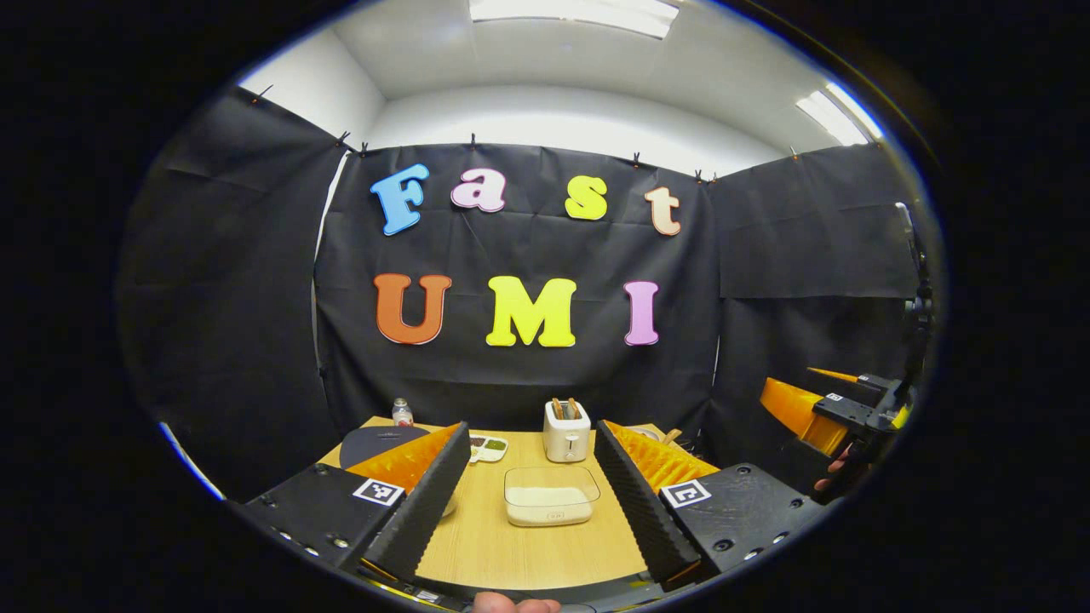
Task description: Close the left gripper, press the button to open the rice cooker; take a wooden spoon from the chopstick holder with the right hand, scoop a spoonful of rice and pour it into the rice cooker, then put the wooden spoon back into the chopstick holder.
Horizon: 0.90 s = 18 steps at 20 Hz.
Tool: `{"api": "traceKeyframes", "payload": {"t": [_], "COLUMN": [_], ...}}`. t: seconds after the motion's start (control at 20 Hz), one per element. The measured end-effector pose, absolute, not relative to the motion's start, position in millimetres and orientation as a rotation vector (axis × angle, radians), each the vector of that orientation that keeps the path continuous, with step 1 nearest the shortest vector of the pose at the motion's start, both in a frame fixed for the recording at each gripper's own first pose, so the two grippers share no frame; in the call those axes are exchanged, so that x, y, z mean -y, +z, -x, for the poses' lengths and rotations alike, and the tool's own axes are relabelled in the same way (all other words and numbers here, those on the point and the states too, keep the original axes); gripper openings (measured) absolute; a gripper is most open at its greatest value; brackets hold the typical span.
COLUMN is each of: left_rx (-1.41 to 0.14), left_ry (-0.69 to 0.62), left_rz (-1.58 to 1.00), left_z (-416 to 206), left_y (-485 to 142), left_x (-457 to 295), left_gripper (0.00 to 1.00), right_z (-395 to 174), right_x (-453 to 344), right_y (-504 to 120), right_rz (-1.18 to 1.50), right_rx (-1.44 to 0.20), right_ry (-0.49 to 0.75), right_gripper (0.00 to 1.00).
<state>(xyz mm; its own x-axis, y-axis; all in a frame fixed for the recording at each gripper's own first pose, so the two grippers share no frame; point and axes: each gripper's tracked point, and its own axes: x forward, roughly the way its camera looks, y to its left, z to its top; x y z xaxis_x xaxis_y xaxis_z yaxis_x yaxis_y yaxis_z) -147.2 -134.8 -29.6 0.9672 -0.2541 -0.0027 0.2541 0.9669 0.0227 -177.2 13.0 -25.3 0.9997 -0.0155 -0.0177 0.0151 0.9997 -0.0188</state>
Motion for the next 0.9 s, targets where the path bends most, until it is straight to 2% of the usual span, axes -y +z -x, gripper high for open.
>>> {"api": "traceKeyframes", "payload": {"t": [0.05,0.15,0.9], "left_rx": [0.007,0.01,0.04], "left_ry": [-0.253,-0.246,-0.229], "left_rz": [-0.025,-0.039,-0.096], "left_z": [145.7,145.2,127.5], "left_y": [-27.9,-28.6,-22.5], "left_x": [130.4,125.0,105.2], "left_gripper": [0.95,0.94,0.94], "right_z": [177.6,177.9,165.6], "right_x": [-16.9,-24.0,-54.7], "right_y": [-27.0,-28.6,-32.7], "right_rz": [0.016,0.008,0.017], "right_rx": [-0.024,-0.028,-0.041], "right_ry": [-0.015,-0.015,0.002], "right_gripper": [0.97,1.0,1.0]}}
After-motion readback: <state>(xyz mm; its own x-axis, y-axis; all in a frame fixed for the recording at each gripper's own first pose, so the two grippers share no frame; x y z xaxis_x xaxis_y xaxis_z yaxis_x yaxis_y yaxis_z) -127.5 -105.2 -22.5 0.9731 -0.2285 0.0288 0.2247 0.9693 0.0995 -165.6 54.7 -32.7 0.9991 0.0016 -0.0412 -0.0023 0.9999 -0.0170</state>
